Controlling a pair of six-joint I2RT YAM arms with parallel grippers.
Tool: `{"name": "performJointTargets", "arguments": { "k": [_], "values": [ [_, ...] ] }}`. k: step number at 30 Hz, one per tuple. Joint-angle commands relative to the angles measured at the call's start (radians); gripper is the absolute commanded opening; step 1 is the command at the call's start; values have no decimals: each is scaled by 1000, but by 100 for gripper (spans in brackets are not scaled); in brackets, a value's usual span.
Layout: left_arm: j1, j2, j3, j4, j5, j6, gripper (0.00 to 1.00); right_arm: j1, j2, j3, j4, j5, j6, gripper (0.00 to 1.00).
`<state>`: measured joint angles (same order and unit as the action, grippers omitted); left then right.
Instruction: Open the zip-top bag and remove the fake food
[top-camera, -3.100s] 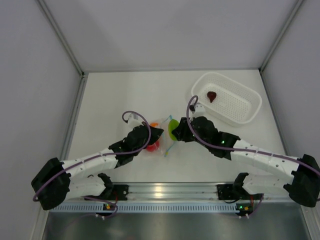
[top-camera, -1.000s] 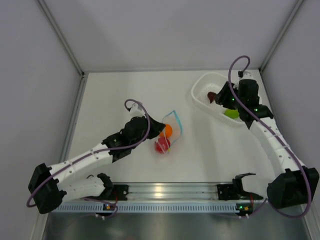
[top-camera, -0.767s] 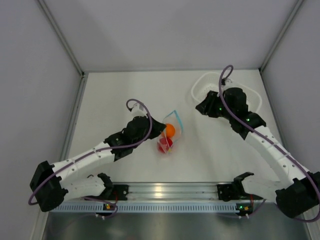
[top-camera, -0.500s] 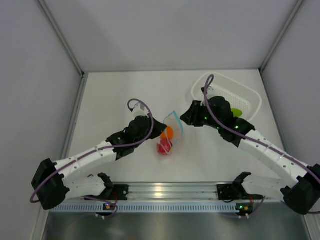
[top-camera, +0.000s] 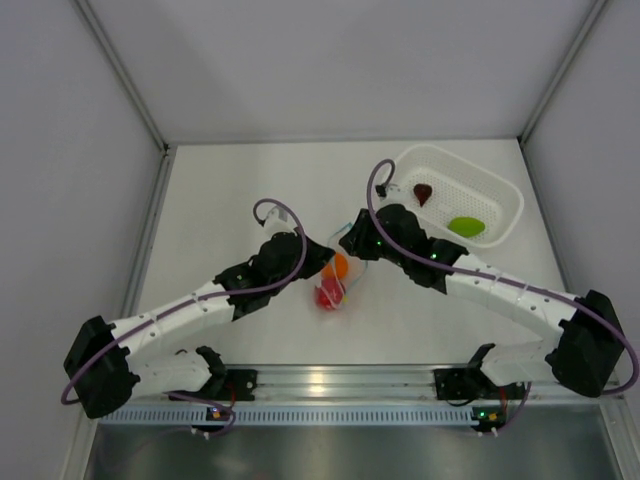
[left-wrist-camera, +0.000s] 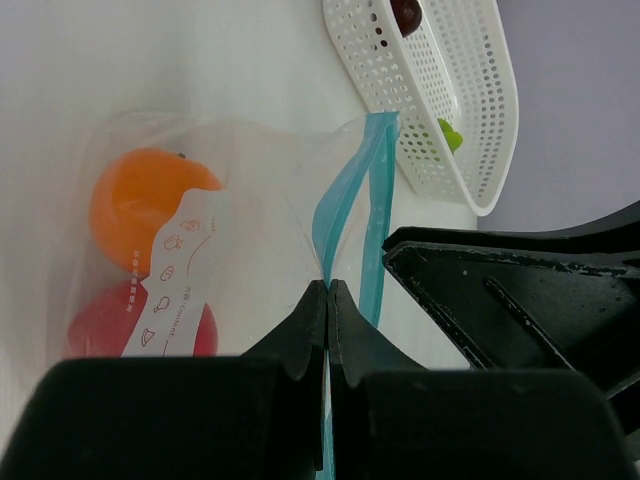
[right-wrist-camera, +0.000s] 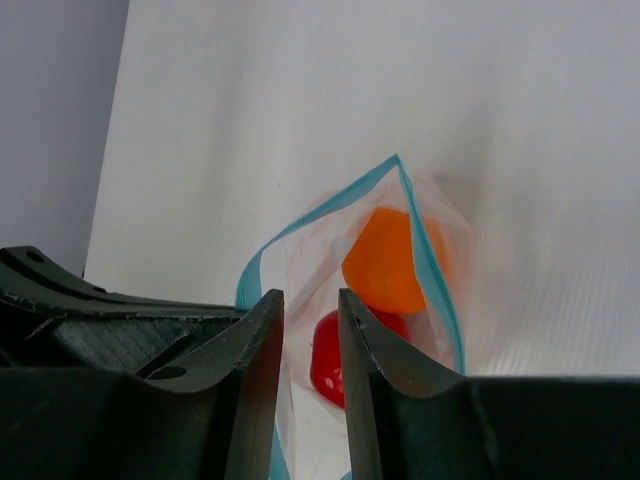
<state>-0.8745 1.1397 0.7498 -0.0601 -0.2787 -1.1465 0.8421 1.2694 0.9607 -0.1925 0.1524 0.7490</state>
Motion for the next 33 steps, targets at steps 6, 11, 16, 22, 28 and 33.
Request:
{"name": "performJointTargets", "arguments": {
  "k": [6, 11, 16, 22, 28, 33],
  "values": [
    [-17, -35, -29, 103, -50, -116, 0, 57, 102, 30, 94, 133, 108, 27],
    [-18, -60, -49, 105, -76, -159, 0, 81, 166, 24, 146, 153, 113, 25],
    [-18, -61, -66, 120, -60, -196, 0, 89, 243, 52, 173, 154, 127, 23],
    [-18, -66, -81, 155, -13, -243, 0, 89, 326, 81, 182, 177, 167, 22],
    [-18, -98, -90, 155, -28, -252, 0, 87, 380, 79, 183, 197, 125, 21],
    [-17, -142, -122, 154, -59, -257, 0, 86, 367, 15, 158, 300, 41, 19]
  ]
}}
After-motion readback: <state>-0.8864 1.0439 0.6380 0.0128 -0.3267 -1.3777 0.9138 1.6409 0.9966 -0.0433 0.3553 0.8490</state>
